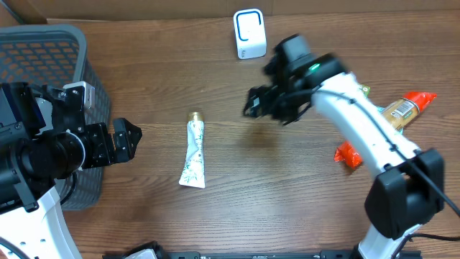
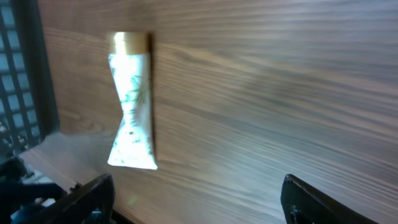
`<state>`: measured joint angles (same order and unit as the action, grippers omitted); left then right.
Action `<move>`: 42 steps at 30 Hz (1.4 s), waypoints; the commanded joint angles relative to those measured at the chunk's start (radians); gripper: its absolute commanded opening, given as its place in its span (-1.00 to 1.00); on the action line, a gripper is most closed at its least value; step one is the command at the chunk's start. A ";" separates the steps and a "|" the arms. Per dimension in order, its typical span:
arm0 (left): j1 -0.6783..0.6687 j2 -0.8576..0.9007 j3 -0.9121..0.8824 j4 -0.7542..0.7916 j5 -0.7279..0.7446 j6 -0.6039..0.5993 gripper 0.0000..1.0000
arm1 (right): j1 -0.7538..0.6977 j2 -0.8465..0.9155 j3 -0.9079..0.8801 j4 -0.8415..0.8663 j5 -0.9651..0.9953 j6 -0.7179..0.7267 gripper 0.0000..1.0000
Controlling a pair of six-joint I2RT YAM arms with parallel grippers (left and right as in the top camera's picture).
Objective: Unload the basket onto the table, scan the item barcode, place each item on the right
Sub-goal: 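Reach the right gripper to the white-and-gold tube and grasp it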
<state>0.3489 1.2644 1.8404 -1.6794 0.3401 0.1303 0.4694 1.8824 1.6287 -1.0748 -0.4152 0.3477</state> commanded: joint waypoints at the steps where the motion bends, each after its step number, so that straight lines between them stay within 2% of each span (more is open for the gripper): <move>1: 0.004 0.004 0.000 0.001 0.000 0.008 0.99 | 0.103 -0.019 -0.103 0.130 0.060 0.130 0.67; 5: 0.004 0.004 0.000 0.001 0.000 0.008 0.99 | 0.221 -0.016 -0.213 0.366 0.078 0.211 0.53; 9: 0.004 0.004 0.000 0.001 0.000 0.008 0.99 | 0.289 0.021 -0.221 0.487 0.085 0.242 0.50; 12: 0.004 0.004 0.000 0.001 0.000 0.008 0.99 | 0.310 0.068 -0.221 0.545 0.081 0.286 0.42; 23: 0.004 0.004 0.000 0.001 0.000 0.008 0.99 | 0.332 0.212 -0.221 0.618 0.055 0.285 0.26; 31: 0.004 0.004 0.000 0.001 0.000 0.008 0.99 | 0.357 0.230 -0.221 0.612 0.089 0.289 -0.10; 34: 0.004 0.004 0.000 0.001 0.000 0.008 0.99 | 0.355 0.230 -0.221 0.580 0.089 0.289 -0.35; 35: 0.004 0.004 0.000 0.001 0.000 0.008 0.99 | 0.348 0.229 -0.221 0.557 0.081 0.283 -0.56; 37: 0.004 0.004 0.000 0.001 0.000 0.008 0.99 | 0.330 0.224 -0.216 0.522 0.053 0.255 -0.91; 39: 0.004 0.004 0.000 0.001 0.000 0.008 1.00 | 0.288 0.206 -0.196 0.463 -0.041 0.141 -0.93; 42: 0.004 0.004 0.000 0.001 0.000 0.008 1.00 | 0.229 0.170 -0.171 0.376 -0.256 -0.128 -0.93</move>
<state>0.3489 1.2644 1.8400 -1.6794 0.3397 0.1303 0.7719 2.0964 1.4368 -0.6315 -0.4637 0.5163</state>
